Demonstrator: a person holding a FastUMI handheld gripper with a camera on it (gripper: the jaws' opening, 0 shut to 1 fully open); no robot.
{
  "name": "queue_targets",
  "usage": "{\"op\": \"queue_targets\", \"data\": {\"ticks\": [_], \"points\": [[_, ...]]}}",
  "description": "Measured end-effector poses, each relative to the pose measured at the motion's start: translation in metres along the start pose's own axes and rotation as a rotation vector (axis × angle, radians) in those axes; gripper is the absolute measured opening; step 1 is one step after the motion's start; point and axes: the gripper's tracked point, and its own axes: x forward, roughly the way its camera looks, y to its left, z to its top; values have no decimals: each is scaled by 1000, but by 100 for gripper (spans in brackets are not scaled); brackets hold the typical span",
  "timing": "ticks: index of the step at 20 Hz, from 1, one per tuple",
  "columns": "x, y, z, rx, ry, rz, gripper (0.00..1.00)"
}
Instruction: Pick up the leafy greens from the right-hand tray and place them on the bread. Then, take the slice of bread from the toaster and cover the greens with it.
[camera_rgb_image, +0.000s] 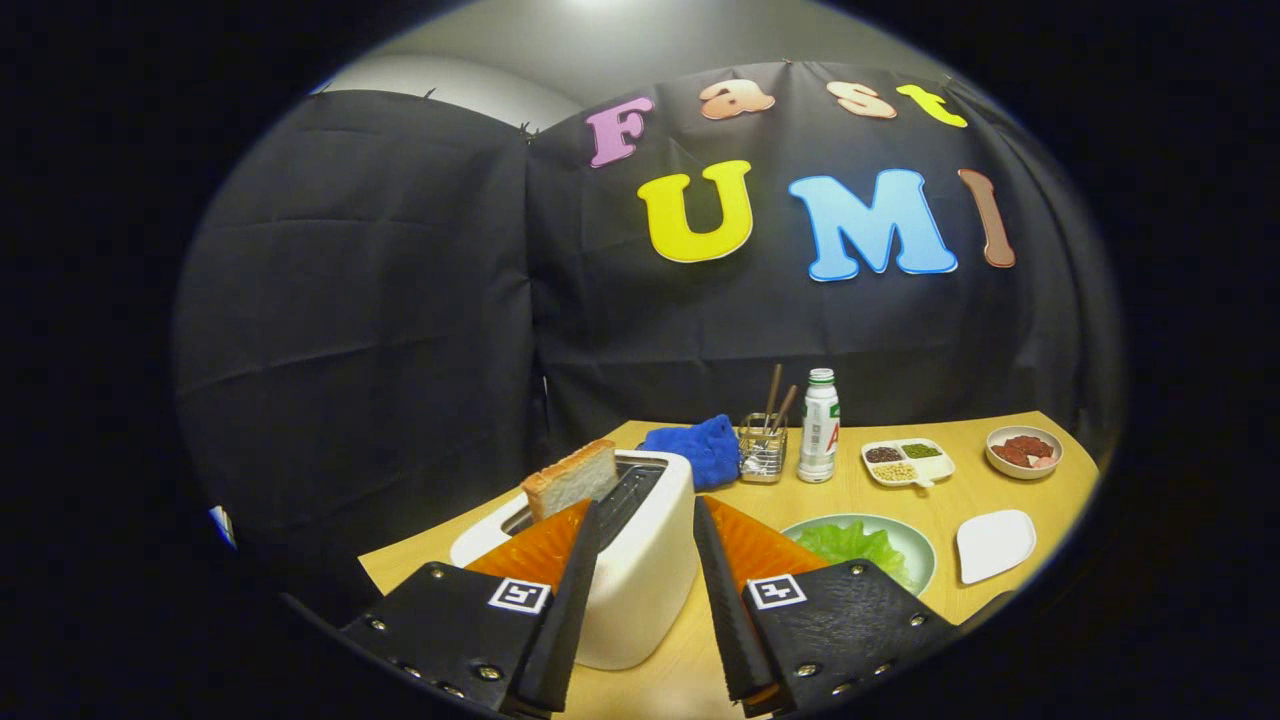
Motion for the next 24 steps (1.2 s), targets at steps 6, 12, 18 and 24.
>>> {"op": "queue_targets", "data": {"ticks": [6, 12, 18, 24], "points": [[23, 39, -7, 21, 39, 30, 57], [46, 53, -4, -3, 25, -46, 57], [60, 52, -5, -135, -9, -176, 16], [61, 49, 2, -52, 4, -140, 1]]}}
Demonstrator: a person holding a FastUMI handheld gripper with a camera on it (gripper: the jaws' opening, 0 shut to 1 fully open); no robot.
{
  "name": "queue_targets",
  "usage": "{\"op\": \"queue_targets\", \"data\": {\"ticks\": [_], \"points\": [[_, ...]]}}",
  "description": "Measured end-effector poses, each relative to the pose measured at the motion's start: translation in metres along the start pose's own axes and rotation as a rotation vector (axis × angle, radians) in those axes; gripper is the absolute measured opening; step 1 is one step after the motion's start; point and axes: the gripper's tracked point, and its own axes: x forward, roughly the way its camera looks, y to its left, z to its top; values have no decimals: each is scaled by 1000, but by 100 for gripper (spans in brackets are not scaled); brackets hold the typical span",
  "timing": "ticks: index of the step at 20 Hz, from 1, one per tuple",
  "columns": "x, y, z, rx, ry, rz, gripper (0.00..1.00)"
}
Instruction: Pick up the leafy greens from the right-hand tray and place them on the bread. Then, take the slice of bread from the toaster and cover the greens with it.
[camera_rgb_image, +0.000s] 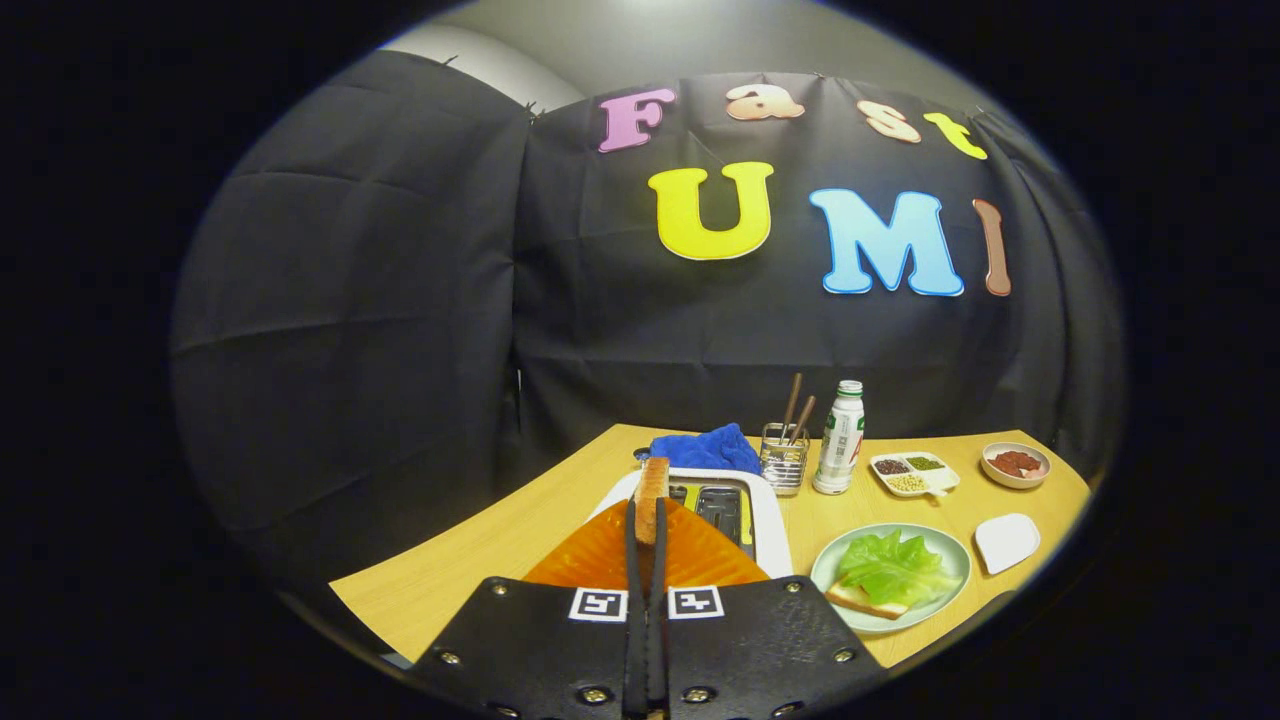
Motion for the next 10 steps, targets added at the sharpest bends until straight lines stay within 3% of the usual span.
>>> {"op": "queue_targets", "data": {"ticks": [10], "points": [[-17, -4, 35, 2, -58, 36, 1]]}}
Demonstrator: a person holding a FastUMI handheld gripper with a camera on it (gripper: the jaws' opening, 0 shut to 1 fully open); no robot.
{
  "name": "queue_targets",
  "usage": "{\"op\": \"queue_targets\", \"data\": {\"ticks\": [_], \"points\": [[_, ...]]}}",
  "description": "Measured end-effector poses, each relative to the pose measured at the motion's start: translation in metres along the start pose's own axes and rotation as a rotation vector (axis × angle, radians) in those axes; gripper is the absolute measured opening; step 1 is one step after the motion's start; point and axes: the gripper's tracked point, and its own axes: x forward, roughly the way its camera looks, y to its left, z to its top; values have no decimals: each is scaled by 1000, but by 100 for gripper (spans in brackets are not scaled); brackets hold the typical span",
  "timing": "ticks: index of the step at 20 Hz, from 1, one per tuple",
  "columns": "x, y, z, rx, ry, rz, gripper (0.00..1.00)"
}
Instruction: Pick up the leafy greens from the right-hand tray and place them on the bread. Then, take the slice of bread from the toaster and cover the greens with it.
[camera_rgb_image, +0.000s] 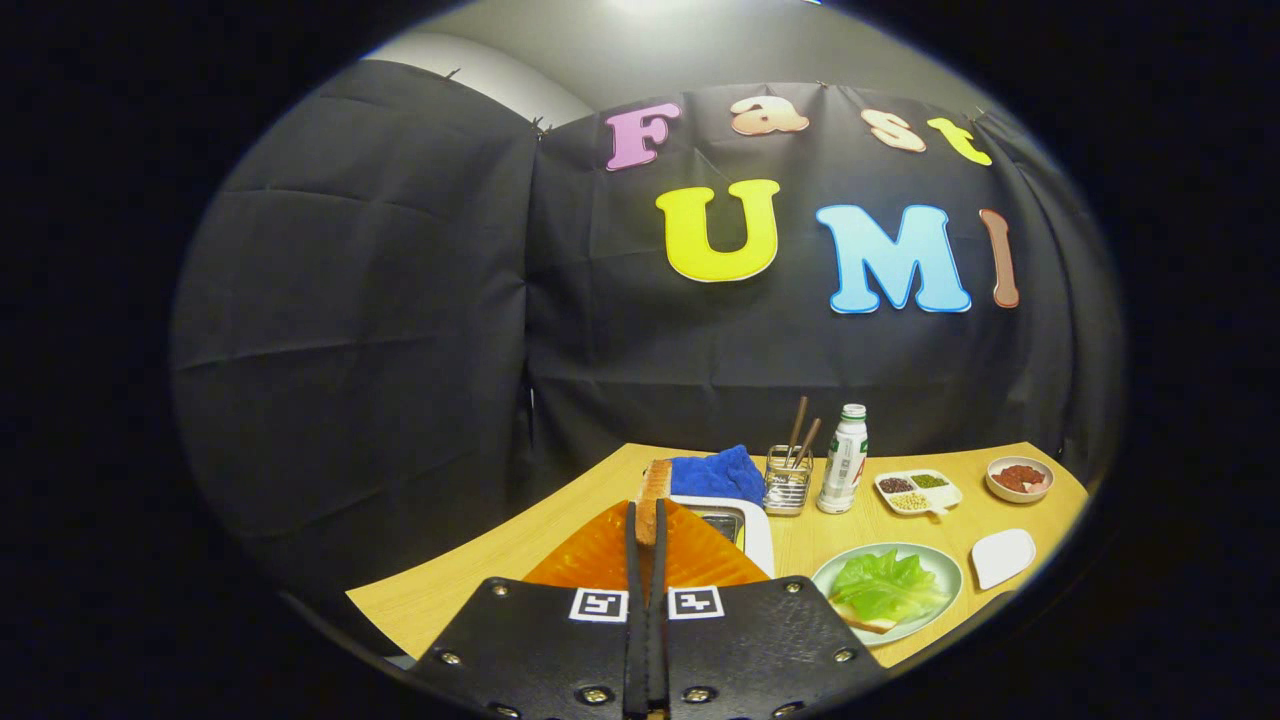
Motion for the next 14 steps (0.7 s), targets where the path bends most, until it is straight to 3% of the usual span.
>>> {"op": "queue_targets", "data": {"ticks": [9, 14], "points": [[-24, -36, 42, 46, -67, 6, 1], [-29, -86, 41, 59, -68, -65, 0]]}}
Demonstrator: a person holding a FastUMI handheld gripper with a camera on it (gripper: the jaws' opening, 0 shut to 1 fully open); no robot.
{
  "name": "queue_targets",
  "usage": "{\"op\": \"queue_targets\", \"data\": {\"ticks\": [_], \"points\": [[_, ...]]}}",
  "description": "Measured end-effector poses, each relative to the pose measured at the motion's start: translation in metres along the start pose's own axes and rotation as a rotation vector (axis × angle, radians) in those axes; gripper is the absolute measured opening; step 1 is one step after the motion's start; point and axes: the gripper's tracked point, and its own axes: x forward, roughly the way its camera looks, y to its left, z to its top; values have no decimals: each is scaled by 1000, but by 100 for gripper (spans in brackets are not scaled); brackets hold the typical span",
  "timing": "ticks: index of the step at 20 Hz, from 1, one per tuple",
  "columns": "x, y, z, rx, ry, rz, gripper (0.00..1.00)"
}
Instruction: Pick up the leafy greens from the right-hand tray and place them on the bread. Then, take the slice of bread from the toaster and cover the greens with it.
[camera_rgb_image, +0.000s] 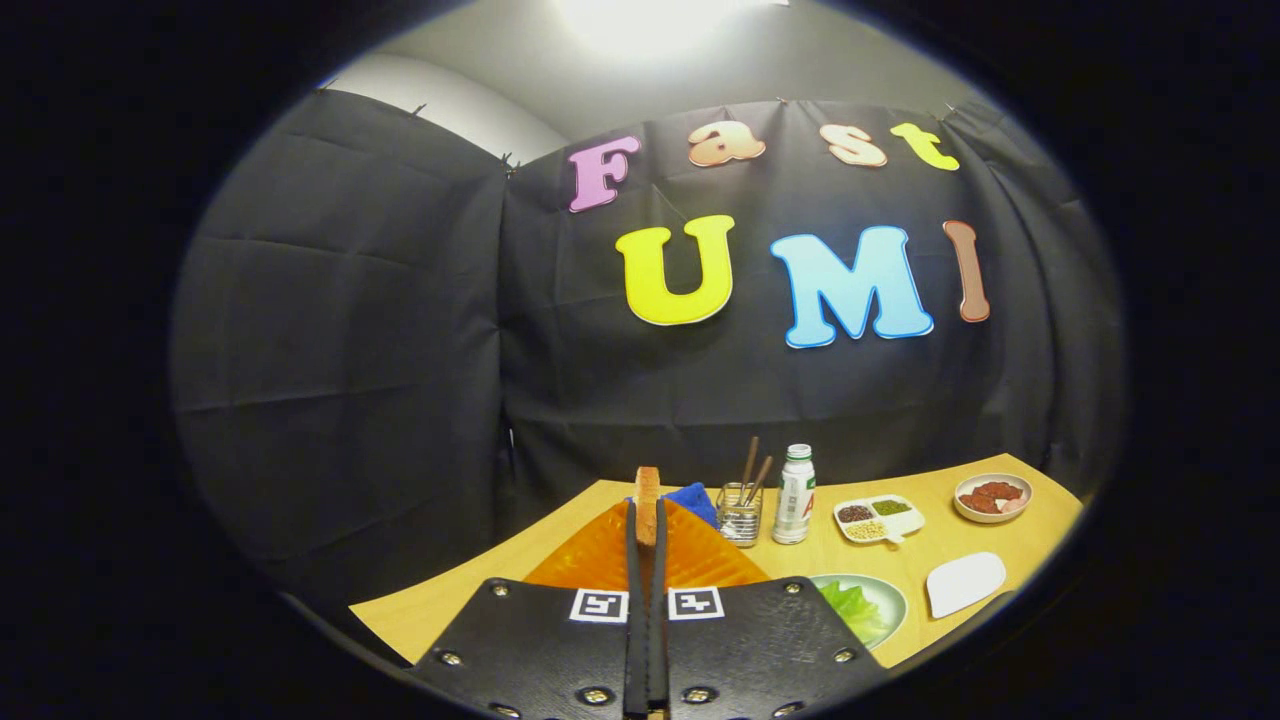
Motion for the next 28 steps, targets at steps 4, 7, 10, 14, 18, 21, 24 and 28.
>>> {"op": "queue_targets", "data": {"ticks": [4, 7, 10, 14, 18, 21, 24, 28], "points": [[-3, -41, 0, 1, 2, -64, 1], [-6, -67, -6, -9, 12, -109, 0], [-9, -94, -14, -20, 31, -156, 1], [-9, -123, -30, -25, 69, -202, 0], [-3, -137, -48, -19, 113, -211, 0], [4, -131, -62, 12, 127, -181, 1], [10, -124, -74, -3, 142, -170, 0], [18, -112, -85, 4, 163, -137, 1]]}}
